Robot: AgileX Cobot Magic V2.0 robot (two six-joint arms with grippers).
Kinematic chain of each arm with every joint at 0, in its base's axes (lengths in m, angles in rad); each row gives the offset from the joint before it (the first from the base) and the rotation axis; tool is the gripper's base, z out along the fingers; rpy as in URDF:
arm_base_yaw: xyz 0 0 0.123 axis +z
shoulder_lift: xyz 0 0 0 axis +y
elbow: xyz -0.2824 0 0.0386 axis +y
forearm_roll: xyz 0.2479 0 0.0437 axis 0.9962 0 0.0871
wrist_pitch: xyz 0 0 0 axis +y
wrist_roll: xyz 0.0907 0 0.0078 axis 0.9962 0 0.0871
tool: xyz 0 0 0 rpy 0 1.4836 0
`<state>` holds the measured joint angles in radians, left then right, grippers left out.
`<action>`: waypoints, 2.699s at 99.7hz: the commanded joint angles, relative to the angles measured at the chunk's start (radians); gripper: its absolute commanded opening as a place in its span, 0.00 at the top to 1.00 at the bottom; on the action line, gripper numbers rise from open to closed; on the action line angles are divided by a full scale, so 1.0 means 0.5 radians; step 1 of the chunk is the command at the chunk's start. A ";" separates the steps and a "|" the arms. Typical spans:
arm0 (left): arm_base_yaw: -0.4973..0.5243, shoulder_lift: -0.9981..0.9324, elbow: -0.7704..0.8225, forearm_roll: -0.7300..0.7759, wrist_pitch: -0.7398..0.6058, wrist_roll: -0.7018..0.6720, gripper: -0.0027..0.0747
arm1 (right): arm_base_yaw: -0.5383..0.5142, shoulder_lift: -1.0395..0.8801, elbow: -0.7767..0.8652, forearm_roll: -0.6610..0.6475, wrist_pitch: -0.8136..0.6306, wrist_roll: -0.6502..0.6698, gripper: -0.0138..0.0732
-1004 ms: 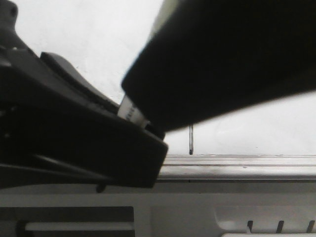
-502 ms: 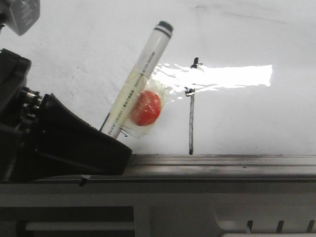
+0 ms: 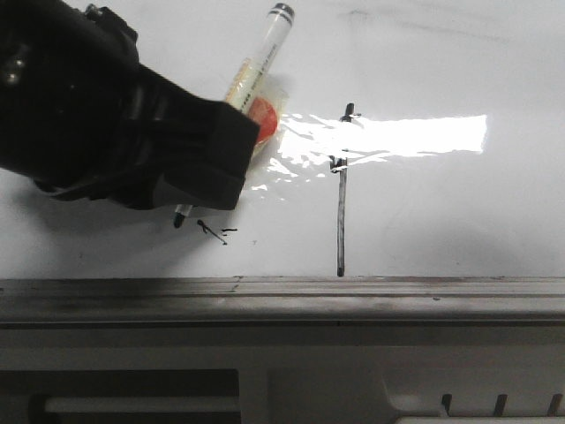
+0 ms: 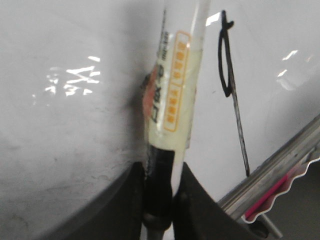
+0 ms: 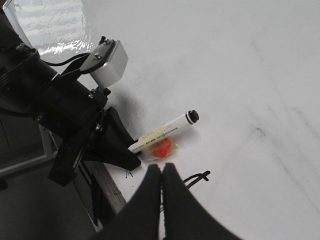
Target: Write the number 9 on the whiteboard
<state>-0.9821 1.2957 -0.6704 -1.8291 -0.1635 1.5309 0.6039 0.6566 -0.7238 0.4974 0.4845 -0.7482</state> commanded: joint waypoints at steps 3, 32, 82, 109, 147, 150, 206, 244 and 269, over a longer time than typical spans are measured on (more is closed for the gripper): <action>0.021 0.006 -0.060 -0.053 -0.042 -0.123 0.99 | -0.007 -0.005 -0.059 0.041 -0.111 -0.003 0.92; 0.031 0.007 -0.060 0.007 -0.439 -0.132 0.99 | -0.007 -0.005 -0.059 0.041 -0.111 -0.003 0.92; 0.031 0.136 -0.060 0.023 -0.550 -0.132 0.73 | -0.007 -0.005 -0.059 0.057 -0.104 0.001 0.92; 0.031 0.136 -0.060 0.018 -0.642 -0.135 0.34 | -0.007 -0.005 -0.059 0.057 -0.104 0.016 0.92; -0.302 -0.531 0.170 -0.018 -0.667 -0.135 0.35 | -0.017 -0.391 0.213 -0.051 -0.035 0.022 0.89; -0.347 -0.621 0.238 -0.009 -0.662 -0.135 0.36 | -0.017 -0.480 0.289 -0.051 -0.088 0.047 0.89; -0.730 -1.478 0.598 -0.024 -0.627 -0.129 0.99 | -0.017 -1.358 0.963 -0.036 -0.614 0.056 0.89; -0.730 -1.478 0.598 -0.024 -0.627 -0.129 0.99 | -0.017 -1.358 0.963 -0.036 -0.601 0.056 0.89; -0.717 -1.508 0.638 0.124 -0.809 -0.083 0.99 | -0.017 -1.358 0.963 -0.036 -0.600 0.056 0.89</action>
<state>-1.3384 0.5488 -0.3401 -1.8236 -0.5271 1.4814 0.6015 -0.0106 -0.2179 0.4700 0.2612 -0.7217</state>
